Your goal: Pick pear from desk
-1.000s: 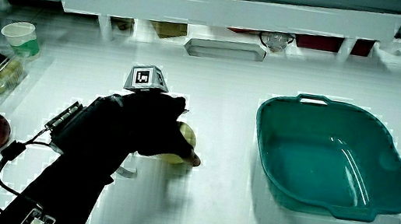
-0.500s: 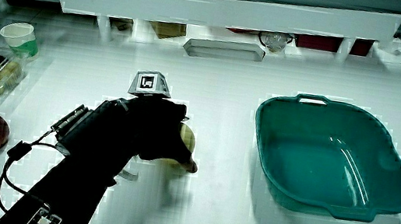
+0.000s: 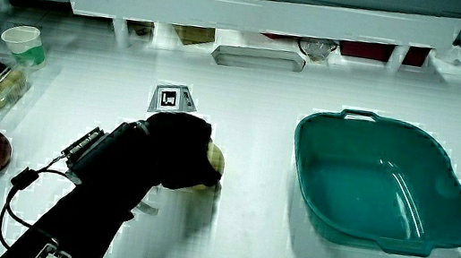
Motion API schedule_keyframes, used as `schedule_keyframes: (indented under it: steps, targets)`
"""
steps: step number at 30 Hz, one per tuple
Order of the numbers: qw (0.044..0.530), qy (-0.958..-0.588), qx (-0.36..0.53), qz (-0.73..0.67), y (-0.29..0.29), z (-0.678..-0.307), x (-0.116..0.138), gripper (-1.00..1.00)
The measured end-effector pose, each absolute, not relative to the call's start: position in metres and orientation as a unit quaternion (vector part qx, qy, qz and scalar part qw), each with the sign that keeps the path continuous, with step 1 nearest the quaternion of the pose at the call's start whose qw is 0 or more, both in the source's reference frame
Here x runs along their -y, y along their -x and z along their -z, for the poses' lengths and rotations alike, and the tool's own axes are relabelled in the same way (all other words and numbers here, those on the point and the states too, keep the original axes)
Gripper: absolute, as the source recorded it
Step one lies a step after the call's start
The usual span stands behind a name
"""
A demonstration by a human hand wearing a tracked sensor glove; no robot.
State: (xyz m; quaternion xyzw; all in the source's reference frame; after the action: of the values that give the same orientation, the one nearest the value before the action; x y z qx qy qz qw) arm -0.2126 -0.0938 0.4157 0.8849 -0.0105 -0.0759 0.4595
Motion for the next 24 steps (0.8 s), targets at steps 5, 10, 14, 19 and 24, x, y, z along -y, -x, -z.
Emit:
schedule_keyframes:
  steps: [5,10,14,19,24]
  targets:
    - [0.438,-0.894,0.001,0.089,0.215,-0.416,0.093,0.75]
    - [0.424,-0.901,-0.007,0.096,0.216,-0.415,0.092,0.96]
    - [0.417,-0.903,-0.012,0.098,0.217,-0.413,0.092,1.0]
    - [0.398,-0.912,-0.025,0.096,0.213,-0.395,0.095,1.0]
    - [0.385,-0.916,-0.039,0.101,0.197,-0.365,0.101,1.0]
